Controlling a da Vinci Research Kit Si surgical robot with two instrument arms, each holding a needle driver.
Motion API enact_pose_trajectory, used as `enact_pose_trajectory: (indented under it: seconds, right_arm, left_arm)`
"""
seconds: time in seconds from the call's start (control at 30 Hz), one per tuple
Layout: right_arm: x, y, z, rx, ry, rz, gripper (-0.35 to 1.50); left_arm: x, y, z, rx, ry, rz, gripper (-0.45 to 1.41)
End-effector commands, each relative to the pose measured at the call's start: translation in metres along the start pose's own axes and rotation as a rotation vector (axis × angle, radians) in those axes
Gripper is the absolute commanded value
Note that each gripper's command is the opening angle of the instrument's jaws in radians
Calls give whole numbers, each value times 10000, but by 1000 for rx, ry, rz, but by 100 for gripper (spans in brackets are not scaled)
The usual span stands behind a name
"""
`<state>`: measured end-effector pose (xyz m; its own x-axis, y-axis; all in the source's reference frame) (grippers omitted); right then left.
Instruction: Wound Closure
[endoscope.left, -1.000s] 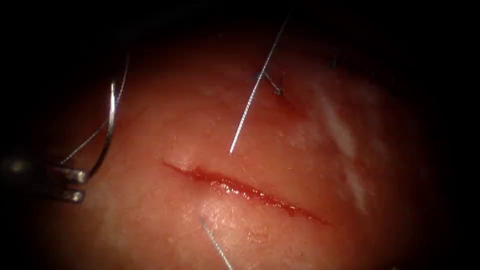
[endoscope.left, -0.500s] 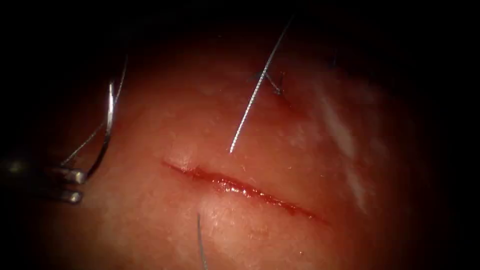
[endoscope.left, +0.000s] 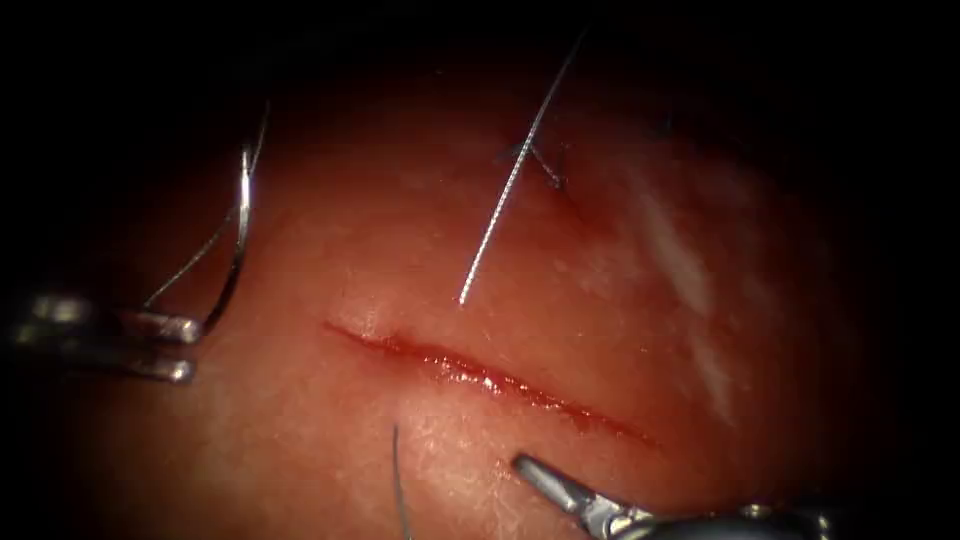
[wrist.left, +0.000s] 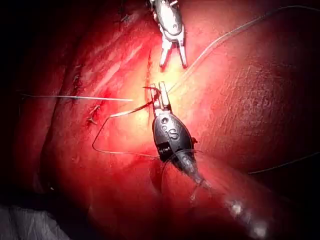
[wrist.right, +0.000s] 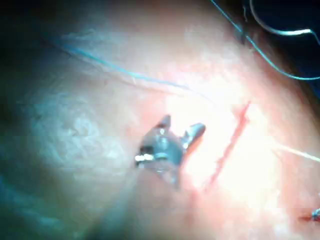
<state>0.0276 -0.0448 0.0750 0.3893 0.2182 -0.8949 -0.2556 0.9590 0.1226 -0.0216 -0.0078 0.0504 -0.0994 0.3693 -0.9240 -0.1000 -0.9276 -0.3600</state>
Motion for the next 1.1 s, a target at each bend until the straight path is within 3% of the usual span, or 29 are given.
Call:
enact_pose_trajectory:
  seconds: [0.03, 0.33, 0.67, 0.73, 0.77, 0.93, 1.1]
  right_arm:
    - [1, 1, 20, -1, 8, -4, 113]
    - [-4, 20, 55, -20, 2, -3, 108]
    - [7, 16, 90, -5, 27, -10, 101]
    - [8, 12, 92, 14, 31, -13, 86]
    - [9, 10, 92, 24, 38, -14, 69]
    - [13, 1, 87, 76, 49, -30, -35]
    - [18, -7, 77, 122, 43, -35, -35]
  left_arm:
    - [-7, 0, 5, -2, 2, 3, -45]
    - [-10, 4, 2, -4, 0, 0, -45]
    - [-9, 4, 1, -4, 0, -1, -45]
    - [-9, 4, 1, -4, 1, -1, -45]
    - [-9, 4, 1, -4, 1, -1, -45]
    - [-8, 4, 1, -4, 1, -1, -45]
    - [-8, 4, 1, -4, 1, -1, -45]
